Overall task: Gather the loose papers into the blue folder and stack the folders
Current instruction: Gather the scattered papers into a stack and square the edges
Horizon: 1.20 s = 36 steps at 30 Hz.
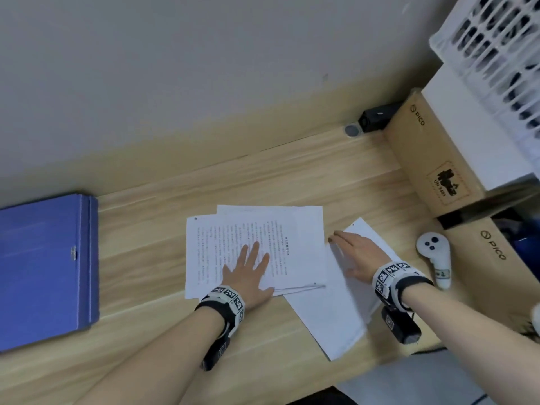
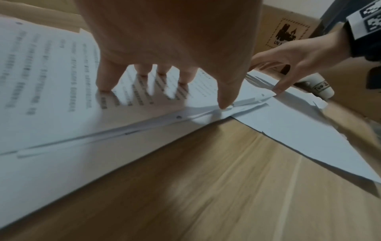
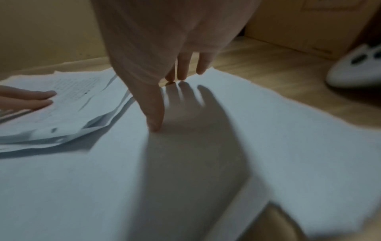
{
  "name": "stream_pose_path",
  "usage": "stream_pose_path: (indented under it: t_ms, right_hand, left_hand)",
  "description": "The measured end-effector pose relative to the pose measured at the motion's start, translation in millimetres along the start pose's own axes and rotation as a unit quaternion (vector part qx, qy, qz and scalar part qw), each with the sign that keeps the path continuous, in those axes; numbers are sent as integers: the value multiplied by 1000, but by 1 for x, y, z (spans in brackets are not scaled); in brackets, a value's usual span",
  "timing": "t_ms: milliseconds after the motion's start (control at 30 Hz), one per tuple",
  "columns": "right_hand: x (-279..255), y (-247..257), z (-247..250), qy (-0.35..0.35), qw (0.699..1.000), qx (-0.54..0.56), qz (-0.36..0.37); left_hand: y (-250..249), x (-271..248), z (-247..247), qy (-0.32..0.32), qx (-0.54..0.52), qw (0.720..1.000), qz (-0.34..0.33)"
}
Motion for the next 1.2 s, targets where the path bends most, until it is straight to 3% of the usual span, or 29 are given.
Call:
stream_pose_path:
  t_ms: [67, 200, 367, 533, 733, 867, 933, 1000, 1033, 1133, 1200]
  right_hand:
    - [9, 2, 4, 26, 999, -30, 3]
    - [16, 7, 18, 11, 997, -79, -6]
    - [15, 12, 13, 59, 990, -124, -16]
    - [14, 14, 21, 79, 991, -66, -81]
    - [14, 5, 101, -92, 984, 10, -154]
    - [18, 47, 148, -164, 981, 70, -79]
    - [22, 77, 159, -179, 979, 93, -15]
    - [26, 115, 162, -175, 977, 102, 61]
    - [26, 135, 162, -169, 974, 105, 107]
    - [25, 186, 155, -165, 959, 62, 220]
    - [27, 201, 147, -175, 955, 33, 239]
  left_hand:
    - [8, -3, 3, -5, -13, 1000, 7]
    - [22, -17, 2, -15, -22, 999, 45]
    - [38, -28, 11, -42, 72, 991, 109]
    - [43, -29, 17, -79, 71, 983, 147]
    - [40, -28, 18, -73, 23, 986, 145]
    - [46, -34, 21, -46, -69, 989, 124]
    - [58, -37, 24, -36, -168, 978, 118]
    - [77, -47, 33, -63, -339, 931, 118]
    - [89, -54, 40, -92, -437, 886, 123]
    - [129, -81, 51, -153, -662, 717, 158]
    - [143, -98, 51, -126, -727, 659, 148]
Point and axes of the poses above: each hand's wrist, its own x-axis towards the middle knuckle, its own z-axis out of the back of the hand, y = z × x, the point moved 8 cm from there along x, towards the middle knuckle, and after that the axes turned 2 degrees about y, right-handed, at the moved point
